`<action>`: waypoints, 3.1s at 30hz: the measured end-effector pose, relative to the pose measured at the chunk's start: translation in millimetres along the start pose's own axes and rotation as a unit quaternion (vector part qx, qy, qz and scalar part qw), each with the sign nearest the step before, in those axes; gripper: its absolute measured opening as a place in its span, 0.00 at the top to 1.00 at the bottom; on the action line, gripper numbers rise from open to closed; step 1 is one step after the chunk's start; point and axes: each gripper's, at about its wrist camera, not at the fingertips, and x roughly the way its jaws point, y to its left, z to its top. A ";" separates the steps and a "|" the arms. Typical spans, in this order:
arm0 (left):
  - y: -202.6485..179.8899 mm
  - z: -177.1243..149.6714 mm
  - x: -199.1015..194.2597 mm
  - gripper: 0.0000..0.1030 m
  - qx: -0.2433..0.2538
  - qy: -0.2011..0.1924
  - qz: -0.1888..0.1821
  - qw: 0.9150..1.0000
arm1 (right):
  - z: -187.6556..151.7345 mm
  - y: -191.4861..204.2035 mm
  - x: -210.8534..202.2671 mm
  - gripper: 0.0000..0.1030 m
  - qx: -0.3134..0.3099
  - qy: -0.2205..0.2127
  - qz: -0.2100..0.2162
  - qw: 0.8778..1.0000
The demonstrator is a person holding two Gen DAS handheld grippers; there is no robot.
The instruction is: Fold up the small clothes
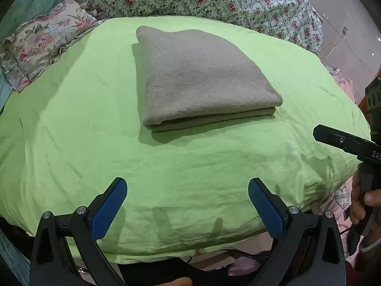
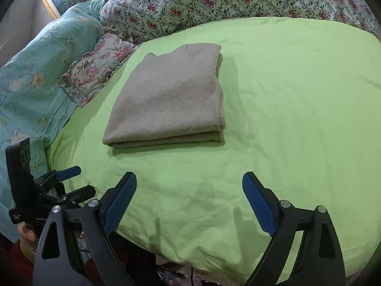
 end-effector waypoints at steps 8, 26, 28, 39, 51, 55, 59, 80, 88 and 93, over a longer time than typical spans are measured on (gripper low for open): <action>9.4 9.2 -3.5 0.01 0.002 -0.005 0.012 1.000 | 5.2 5.4 8.9 0.10 -0.012 0.012 0.007 1.000; 11.0 50.2 10.3 0.01 0.003 -0.013 0.053 0.998 | 37.0 11.5 33.4 0.08 -0.038 0.035 -0.001 0.999; 8.7 51.8 11.3 0.01 0.004 -0.014 0.058 0.998 | 39.1 10.8 33.9 0.08 -0.036 0.035 0.000 0.999; 5.7 58.4 16.5 0.01 0.005 -0.011 0.067 0.998 | 49.1 13.9 38.8 0.08 -0.034 0.035 0.003 0.999; 4.2 63.8 18.7 0.01 0.000 -0.010 0.070 0.998 | 56.4 20.1 45.7 0.07 -0.042 0.039 0.003 0.998; 4.5 64.9 19.2 0.01 -0.001 -0.010 0.072 0.997 | 55.7 23.7 46.3 0.07 -0.041 0.037 0.002 0.998; 5.1 66.0 19.6 0.01 -0.006 -0.011 0.073 0.997 | 57.1 24.7 47.1 0.07 -0.040 0.035 0.002 0.999; 3.3 70.6 13.3 0.01 -0.008 -0.023 0.079 0.997 | 59.6 26.5 50.5 0.07 -0.040 0.038 0.007 0.998; 2.1 70.7 13.2 0.01 -0.006 -0.022 0.080 0.997 | 57.8 28.9 51.3 0.07 -0.039 0.039 0.006 0.998; 1.8 70.6 13.6 0.01 -0.006 -0.020 0.081 0.997 | 58.0 28.7 51.9 0.07 -0.040 0.039 0.006 0.998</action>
